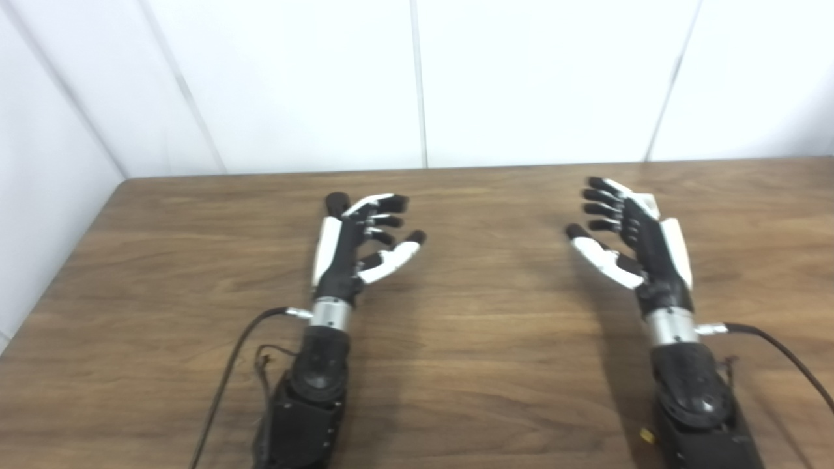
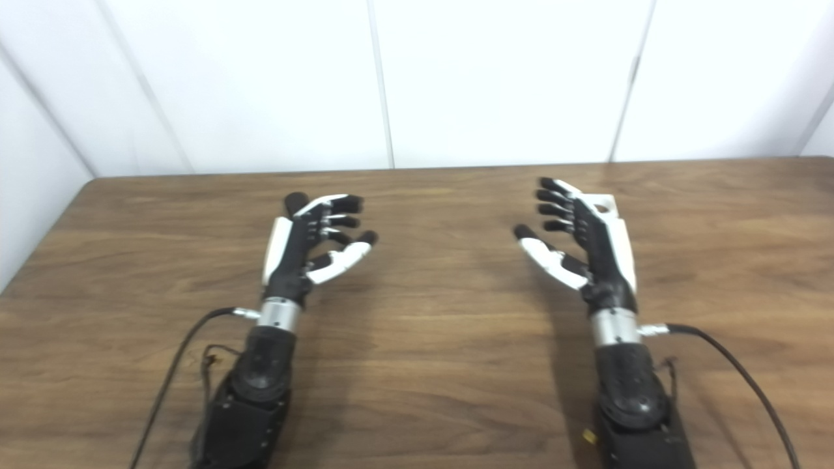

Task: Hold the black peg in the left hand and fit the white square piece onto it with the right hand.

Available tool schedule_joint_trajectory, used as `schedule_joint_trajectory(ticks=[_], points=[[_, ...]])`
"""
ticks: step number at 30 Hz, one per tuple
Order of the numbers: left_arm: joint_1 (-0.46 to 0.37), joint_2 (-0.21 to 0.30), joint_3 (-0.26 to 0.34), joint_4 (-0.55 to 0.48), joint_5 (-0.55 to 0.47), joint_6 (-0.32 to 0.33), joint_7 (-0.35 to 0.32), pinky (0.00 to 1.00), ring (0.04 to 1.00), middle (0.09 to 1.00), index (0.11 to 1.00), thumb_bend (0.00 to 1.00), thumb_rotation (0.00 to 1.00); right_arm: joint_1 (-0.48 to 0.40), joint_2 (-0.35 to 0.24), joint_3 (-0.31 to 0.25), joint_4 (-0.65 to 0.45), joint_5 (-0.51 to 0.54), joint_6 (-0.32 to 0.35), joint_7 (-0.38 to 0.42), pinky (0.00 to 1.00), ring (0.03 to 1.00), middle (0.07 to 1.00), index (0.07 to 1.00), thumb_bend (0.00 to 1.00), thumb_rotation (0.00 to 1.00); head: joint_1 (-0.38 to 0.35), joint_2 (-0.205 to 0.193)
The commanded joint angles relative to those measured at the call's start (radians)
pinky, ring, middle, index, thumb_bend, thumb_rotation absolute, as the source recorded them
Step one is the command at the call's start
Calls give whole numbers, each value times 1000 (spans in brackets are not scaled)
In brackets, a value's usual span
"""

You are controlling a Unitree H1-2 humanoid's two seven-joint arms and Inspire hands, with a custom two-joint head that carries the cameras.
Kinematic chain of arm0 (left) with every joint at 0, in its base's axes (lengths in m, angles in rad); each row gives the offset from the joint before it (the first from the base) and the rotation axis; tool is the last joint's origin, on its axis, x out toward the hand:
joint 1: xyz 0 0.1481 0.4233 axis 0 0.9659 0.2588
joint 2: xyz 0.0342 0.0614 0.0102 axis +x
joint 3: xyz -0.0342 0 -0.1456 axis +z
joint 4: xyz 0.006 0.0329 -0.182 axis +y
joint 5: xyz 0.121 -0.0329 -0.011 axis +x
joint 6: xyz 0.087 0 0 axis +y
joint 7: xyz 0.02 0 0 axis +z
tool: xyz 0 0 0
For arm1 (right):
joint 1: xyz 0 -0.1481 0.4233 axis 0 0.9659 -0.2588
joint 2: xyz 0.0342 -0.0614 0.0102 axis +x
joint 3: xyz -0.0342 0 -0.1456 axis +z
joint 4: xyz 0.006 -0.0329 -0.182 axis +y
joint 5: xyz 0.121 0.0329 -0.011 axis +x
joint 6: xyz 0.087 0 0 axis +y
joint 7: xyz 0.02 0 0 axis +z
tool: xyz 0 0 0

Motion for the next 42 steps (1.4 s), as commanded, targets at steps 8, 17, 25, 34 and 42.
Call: schedule_joint_trajectory(ticks=[8,17,25,34,42], points=[[-39,2,3,-8,17,-26,28,536,660,711,688,574,250,-31,-9,-8,-23,5,-25,-4,670,737,764,791,521,322,-12,-2],[-38,3,5,-14,13,-26,27,533,659,712,689,576,248,-31,-9,-6,-29,-6,-23,-7,662,735,760,789,520,318,-14,1],[-39,22,5,-43,65,-29,58,514,658,714,687,595,272,-31,-9,-8,-28,6,-20,0,669,738,762,791,522,313,-16,2],[-54,95,1,-90,248,46,121,653,744,751,702,568,325,-33,-9,-6,-30,-1,-14,-2,669,735,763,791,514,312,-16,3],[-83,149,10,-83,340,68,181,604,722,748,686,586,304,-36,-8,-7,-33,10,-9,3,663,732,763,790,511,290,-16,0]])
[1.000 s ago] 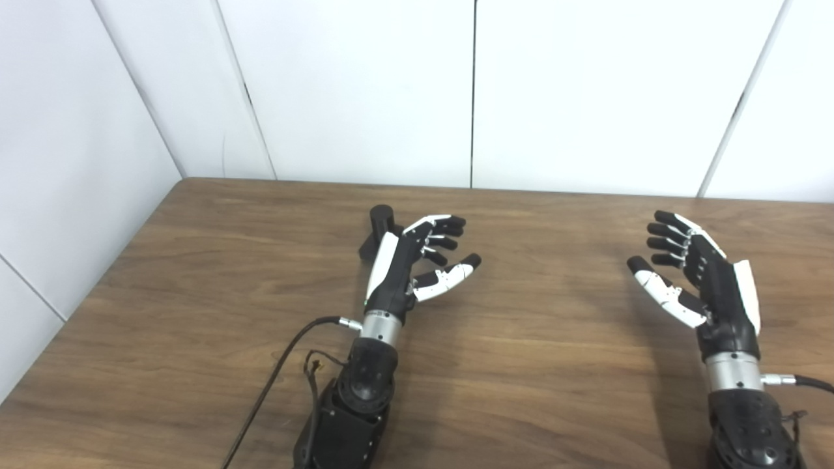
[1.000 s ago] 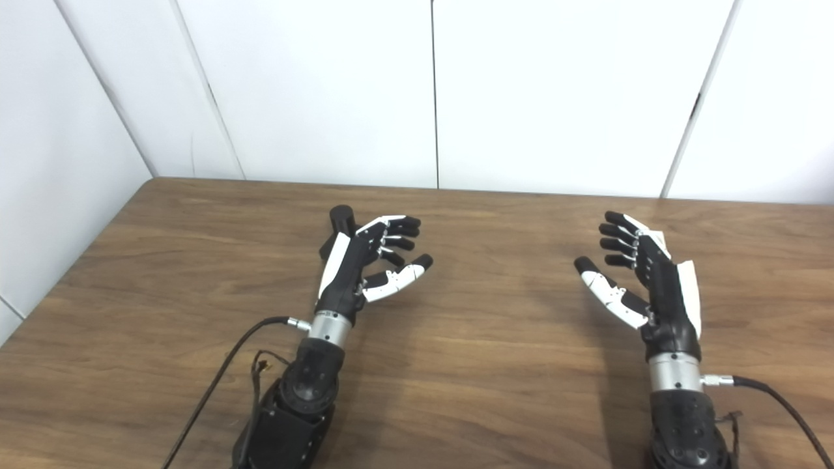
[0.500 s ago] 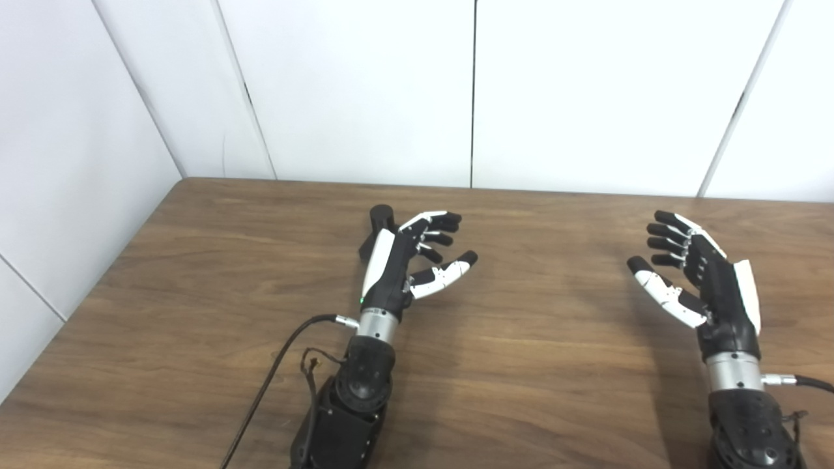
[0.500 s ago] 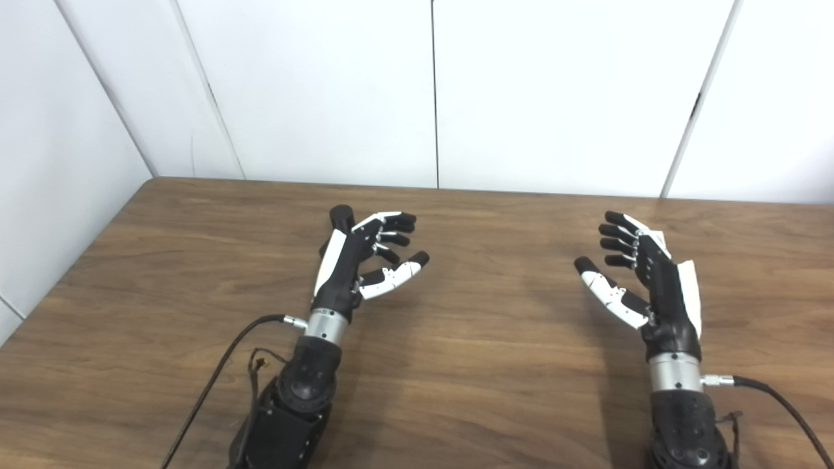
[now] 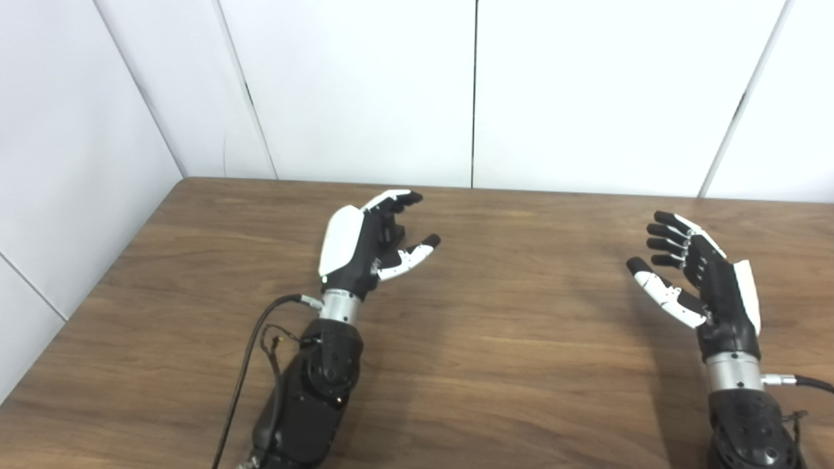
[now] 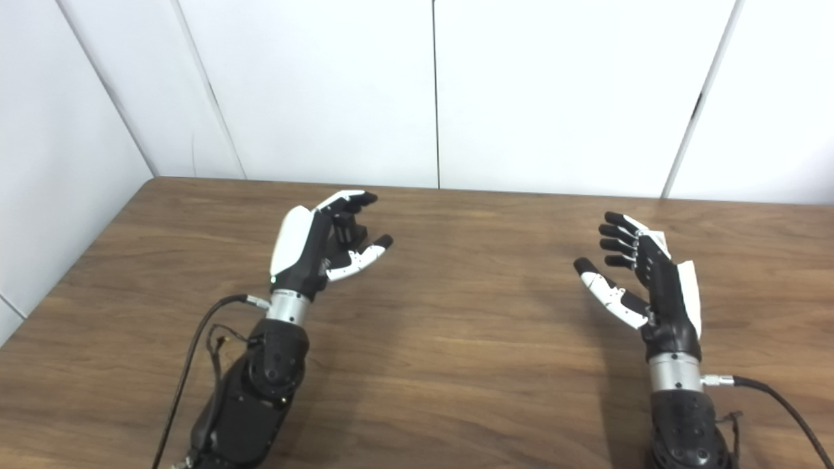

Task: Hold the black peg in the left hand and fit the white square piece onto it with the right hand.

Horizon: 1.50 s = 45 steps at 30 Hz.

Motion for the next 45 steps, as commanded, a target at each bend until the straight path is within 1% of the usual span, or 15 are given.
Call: schedule_joint_trajectory(ticks=[1,4,7,10,13,17,20,21,22,27,31,33,37,40,45], points=[[-59,15,8,-22,27,-1,46,601,720,747,683,588,306,-37,-3,-2,-35,8,-17,3,663,732,764,790,511,289,1,1],[-71,27,12,-11,63,21,79,588,711,744,679,589,318,-37,-6,-3,-38,1,-14,0,671,739,764,790,511,300,2,2],[-81,36,14,2,84,35,104,596,724,752,684,593,326,-36,-10,-3,-38,-4,-15,-1,676,742,764,791,515,320,2,2],[-88,43,10,15,106,47,133,612,741,759,680,591,334,-36,-10,-4,-38,-3,-18,-1,677,739,760,789,515,312,3,4],[-94,44,2,28,151,90,166,643,778,785,684,586,366,-35,-11,-6,-38,5,-18,3,675,735,759,789,518,306,2,5],[-96,34,-4,24,199,186,171,862,895,882,720,620,461,-34,-12,-6,-39,2,-17,1,686,740,759,786,522,313,2,5],[-100,27,-10,27,222,254,167,940,957,938,754,662,505,-34,-14,-7,-40,2,-19,1,684,741,759,787,523,315,-1,8],[-101,26,-12,28,227,271,167,954,970,951,765,677,512,-33,-15,-7,-41,0,-19,1,683,740,759,787,523,320,-1,9],[-103,24,-15,28,231,290,164,971,986,968,780,696,499,-33,-16,-6,-41,-2,-19,0,681,740,759,787,523,323,-1,9],[-116,28,-33,57,244,367,145,998,1000,999,808,747,539,-29,-16,-7,-54,-4,-9,-2,674,738,757,784,520,317,-3,12],[-127,33,-47,86,251,408,140,1000,1000,1000,812,779,565,-27,-14,-8,-58,3,-6,0,675,741,758,784,516,300,-5,15],[-134,32,-54,106,253,432,144,1000,1000,1000,794,810,602,-28,-15,-7,-58,-1,-4,-1,675,741,759,786,509,296,-6,15],[-141,29,-59,126,247,469,149,1000,1000,1000,757,843,629,-29,-13,-7,-58,-2,-3,-3,668,736,759,785,516,310,-8,15],[-141,28,-61,133,240,494,144,1000,1000,1000,721,864,637,-28,-13,-4,-60,-10,-5,-5,669,735,758,784,516,322,-10,17],[-141,32,-67,141,229,514,132,1000,1000,1000,672,877,632,-27,-10,-4,-62,-18,-7,-10,664,732,756,782,516,320,-12,19]])
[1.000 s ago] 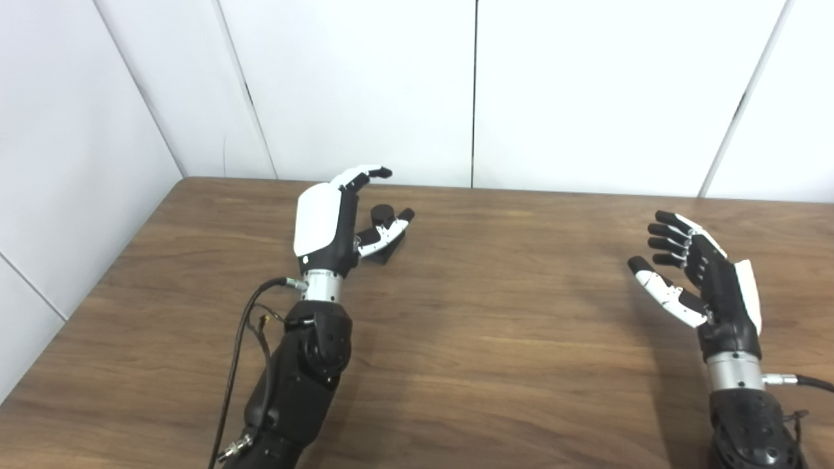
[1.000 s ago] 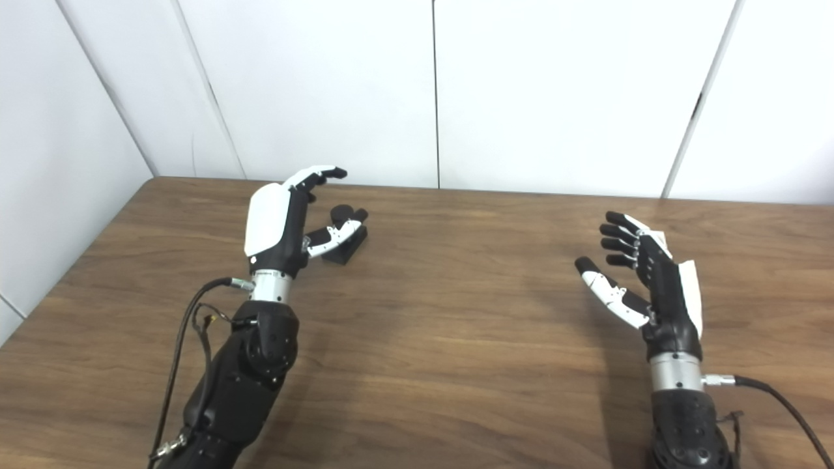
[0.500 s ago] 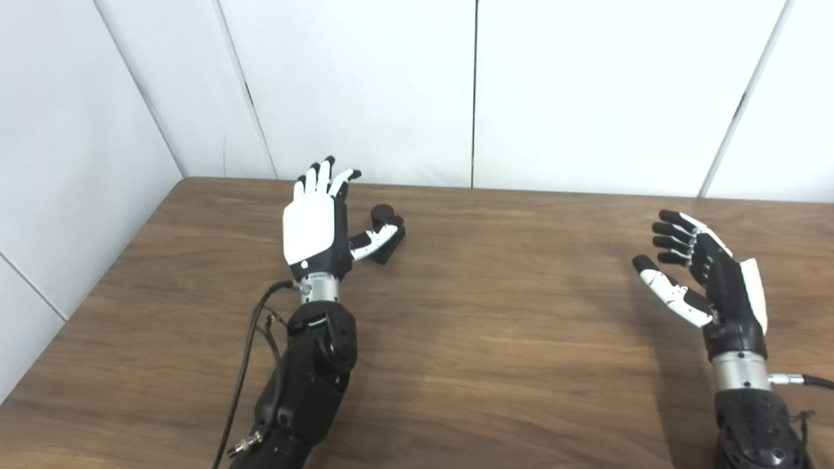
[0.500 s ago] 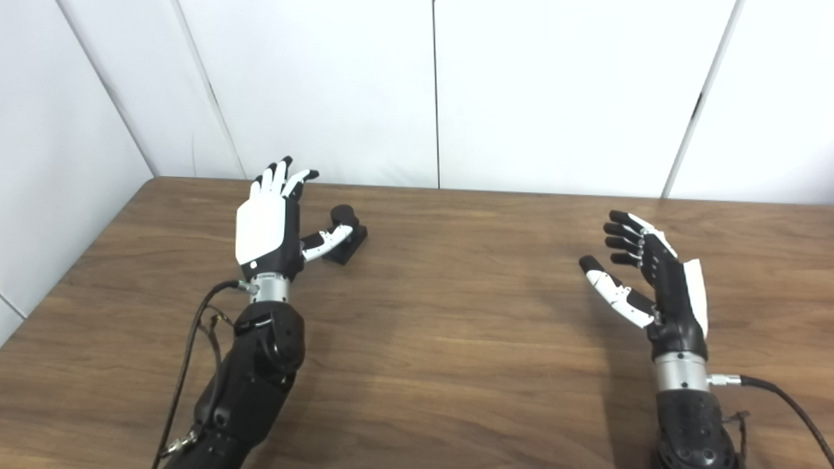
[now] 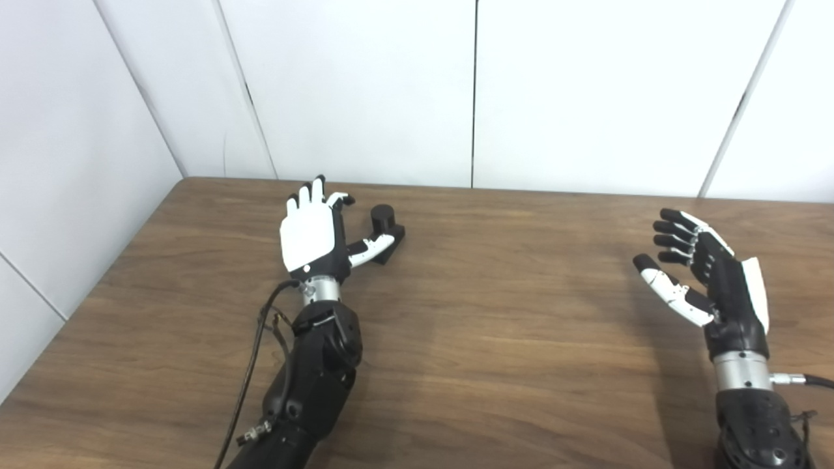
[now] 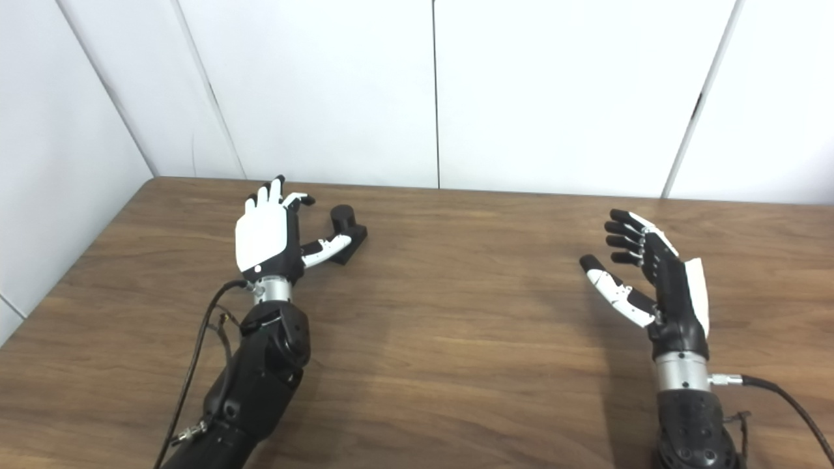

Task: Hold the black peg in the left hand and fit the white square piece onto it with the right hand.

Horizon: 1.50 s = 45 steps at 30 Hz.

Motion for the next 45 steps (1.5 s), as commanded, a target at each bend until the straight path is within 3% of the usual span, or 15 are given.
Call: schedule_joint_trajectory(ticks=[1,15,27,45], points=[[-54,18,-5,-6,1,6,7,1000,1000,999,665,878,632,-30,2,-2,-31,-6,-11,-9,661,732,756,782,515,317,0,1],[-53,23,-26,35,-22,9,-10,1000,1000,964,626,881,602,-28,9,-6,-33,2,-9,-6,683,743,761,783,517,310,-5,8],[-58,21,-45,72,-50,-4,-15,1000,1000,975,651,931,675,-30,17,-6,-27,-7,-12,-13,671,739,759,780,518,300,-14,9],[-108,21,-75,230,-80,-15,27,1000,1000,973,650,905,631,-18,11,-15,-39,-4,-19,-11,670,738,758,778,521,321,-22,19]])
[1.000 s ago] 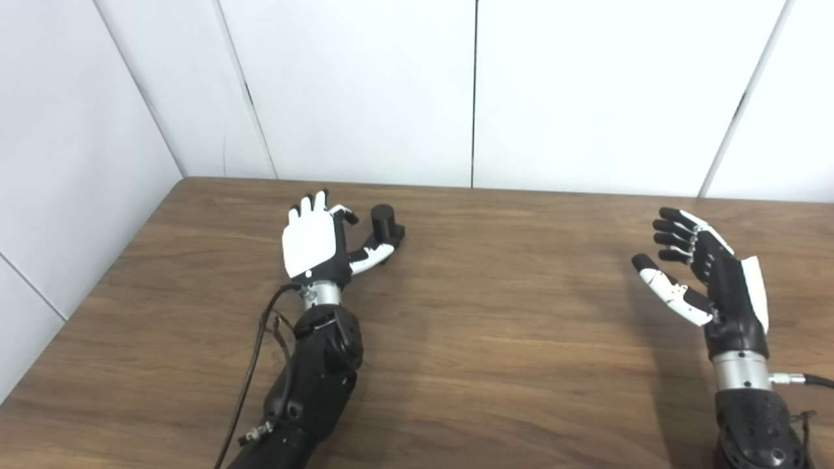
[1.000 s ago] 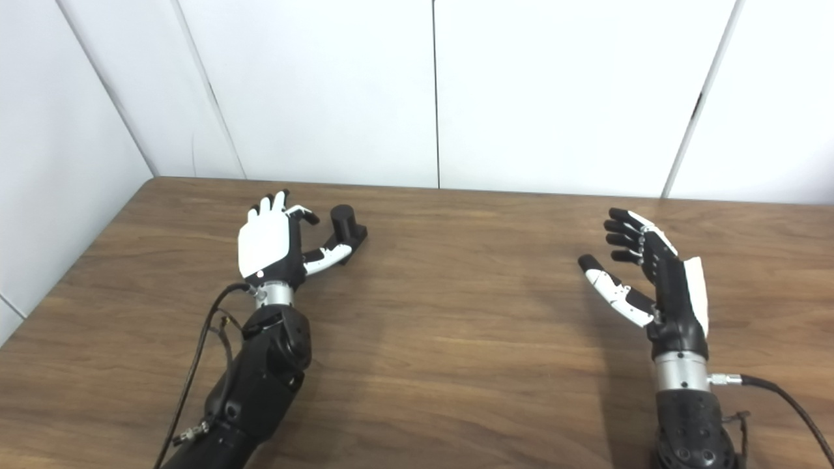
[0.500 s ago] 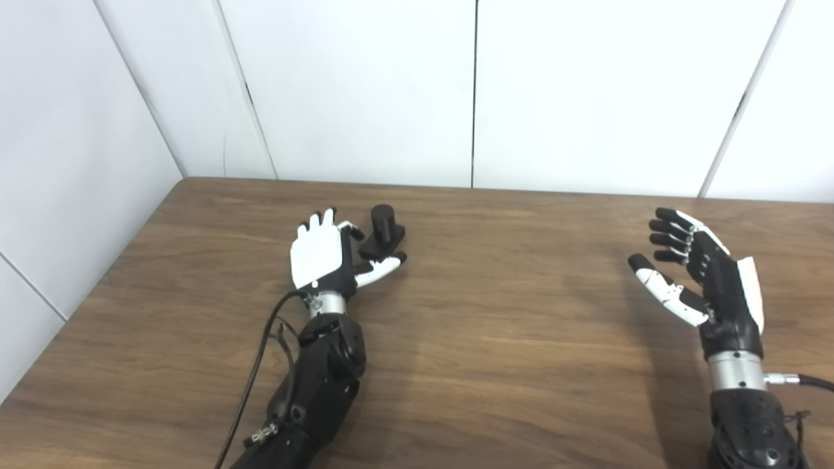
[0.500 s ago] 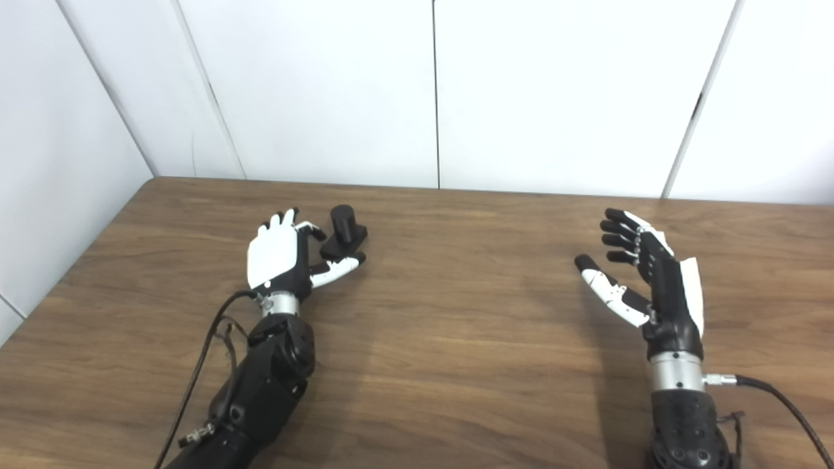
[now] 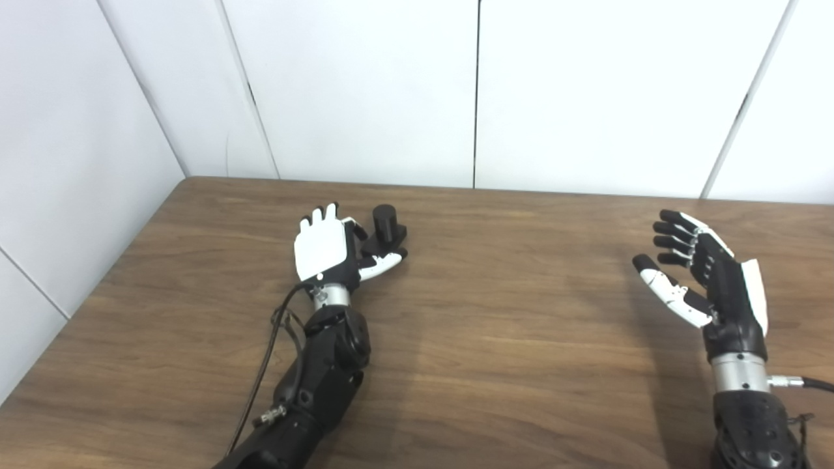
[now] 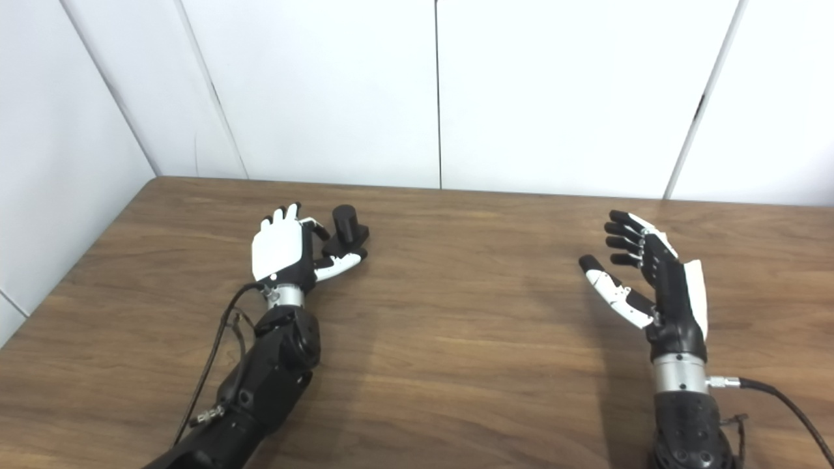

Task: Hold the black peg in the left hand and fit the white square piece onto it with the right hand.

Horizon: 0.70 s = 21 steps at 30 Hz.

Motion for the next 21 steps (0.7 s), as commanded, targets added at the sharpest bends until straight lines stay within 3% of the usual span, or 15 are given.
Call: schedule_joint_trajectory(ticks=[1,17,21], points=[[-38,16,-8,19,-4,-9,7,1000,1000,972,650,904,633,-25,-5,-6,-32,6,-27,-7,671,739,759,779,521,322,1,1],[-63,14,-26,72,-26,-2,22,1000,1000,971,658,889,625,-16,-2,-7,-46,0,-24,-11,668,737,759,774,526,327,-7,12],[-64,14,-30,74,-31,-8,32,1000,994,961,648,869,580,-16,-2,-7,-48,-1,-24,-12,672,737,756,771,524,324,-8,14]])
